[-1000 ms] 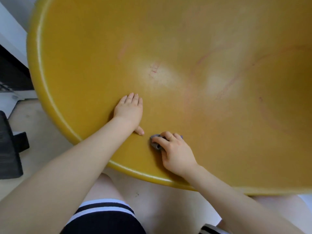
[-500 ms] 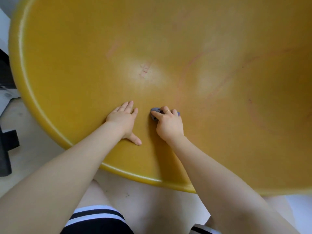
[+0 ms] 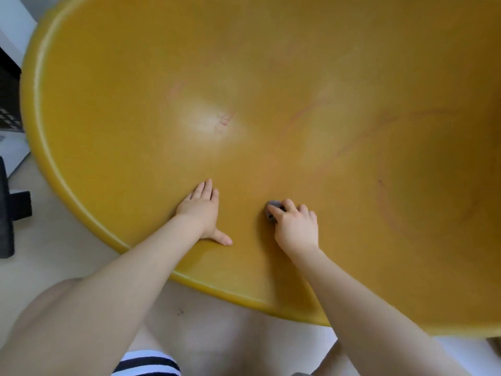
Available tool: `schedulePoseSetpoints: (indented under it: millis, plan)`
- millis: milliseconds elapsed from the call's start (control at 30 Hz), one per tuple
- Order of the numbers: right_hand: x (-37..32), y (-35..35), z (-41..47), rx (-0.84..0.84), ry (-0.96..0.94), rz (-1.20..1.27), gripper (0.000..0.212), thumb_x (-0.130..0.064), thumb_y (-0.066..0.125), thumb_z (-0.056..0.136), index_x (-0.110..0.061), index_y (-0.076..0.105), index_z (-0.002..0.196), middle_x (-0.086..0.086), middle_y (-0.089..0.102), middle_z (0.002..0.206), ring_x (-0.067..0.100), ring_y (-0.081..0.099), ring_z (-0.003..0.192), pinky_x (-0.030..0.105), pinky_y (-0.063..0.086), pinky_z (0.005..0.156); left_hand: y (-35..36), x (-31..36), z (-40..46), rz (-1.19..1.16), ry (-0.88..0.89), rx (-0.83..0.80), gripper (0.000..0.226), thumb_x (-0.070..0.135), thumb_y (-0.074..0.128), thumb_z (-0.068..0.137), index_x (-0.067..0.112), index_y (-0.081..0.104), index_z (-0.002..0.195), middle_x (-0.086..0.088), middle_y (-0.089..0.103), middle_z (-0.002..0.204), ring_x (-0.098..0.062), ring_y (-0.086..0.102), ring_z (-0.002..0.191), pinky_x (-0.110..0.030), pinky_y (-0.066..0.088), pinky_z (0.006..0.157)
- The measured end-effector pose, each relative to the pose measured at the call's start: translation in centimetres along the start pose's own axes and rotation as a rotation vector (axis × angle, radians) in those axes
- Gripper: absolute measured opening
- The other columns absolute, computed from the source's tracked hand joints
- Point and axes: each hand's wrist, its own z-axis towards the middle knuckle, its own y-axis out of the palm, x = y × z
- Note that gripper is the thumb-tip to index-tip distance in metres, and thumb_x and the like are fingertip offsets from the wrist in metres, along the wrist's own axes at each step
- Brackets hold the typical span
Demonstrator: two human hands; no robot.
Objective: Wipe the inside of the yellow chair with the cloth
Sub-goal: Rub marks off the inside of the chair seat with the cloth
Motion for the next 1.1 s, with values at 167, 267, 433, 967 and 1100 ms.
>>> schedulePoseSetpoints:
  millis: [167, 267, 433, 967, 1100]
  plan:
    - [4.0, -0.4, 1.4, -0.013, 0.262, 0.01, 0.045, -0.007, 0.035, 0.092, -0.028, 0.046, 0.13, 0.003, 0.046, 0.127, 0.028, 0.043, 0.1, 0.033, 0.037, 0.077, 0.5, 0.1, 0.1, -0.046, -0.024, 0.02, 0.13, 0.072, 0.064, 0.064, 0.009, -0.011, 0.149, -0.007, -0.024, 0.154, -0.02, -0.015, 0.144, -0.034, 0.002, 0.117]
    - [1.7, 0.2, 0.8, 0.006, 0.219, 0.133, 0.041, -0.002, 0.041, 0.087, -0.02, 0.048, 0.123, 0.004, 0.051, 0.119, 0.029, 0.046, 0.098, 0.032, 0.038, 0.069, 0.5, 0.3, 0.2, -0.059, -0.025, 0.031, 0.13, 0.072, 0.065, 0.063, 0.01, -0.011, 0.149, -0.006, -0.024, 0.154, -0.02, -0.016, 0.143, -0.033, 0.001, 0.118]
    - [-5.3, 1.4, -0.9, 0.175, -0.073, 0.361, 0.026, -0.007, 0.05, 0.062, -0.015, 0.068, 0.077, 0.006, 0.063, 0.07, 0.028, 0.052, 0.052, 0.026, 0.042, 0.044, 0.5, 0.5, 0.0, -0.055, -0.028, 0.068, 0.13, 0.069, 0.067, 0.062, 0.009, -0.008, 0.149, -0.007, -0.021, 0.155, -0.02, -0.013, 0.144, -0.031, 0.001, 0.116]
    - [0.2, 0.3, 7.2, 0.031, 0.205, 0.098, 0.04, -0.005, 0.035, 0.091, -0.023, 0.052, 0.122, 0.004, 0.048, 0.125, 0.031, 0.041, 0.103, 0.037, 0.036, 0.079, 0.4, -0.2, 0.4, -0.032, 0.021, 0.031, 0.126, 0.072, 0.063, 0.064, 0.013, -0.008, 0.15, -0.004, -0.022, 0.155, -0.019, -0.013, 0.144, -0.033, 0.004, 0.116]
    - [-7.0, 1.2, 4.2, 0.064, -0.112, 0.23, 0.033, -0.008, 0.039, 0.082, -0.015, 0.062, 0.104, 0.009, 0.059, 0.105, 0.033, 0.053, 0.089, 0.037, 0.042, 0.068, -1.9, -2.1, 1.0, 0.178, 0.132, 0.136, 0.092, 0.061, 0.059, 0.078, 0.015, 0.021, 0.148, -0.004, 0.013, 0.156, -0.023, 0.018, 0.141, -0.035, 0.028, 0.11]
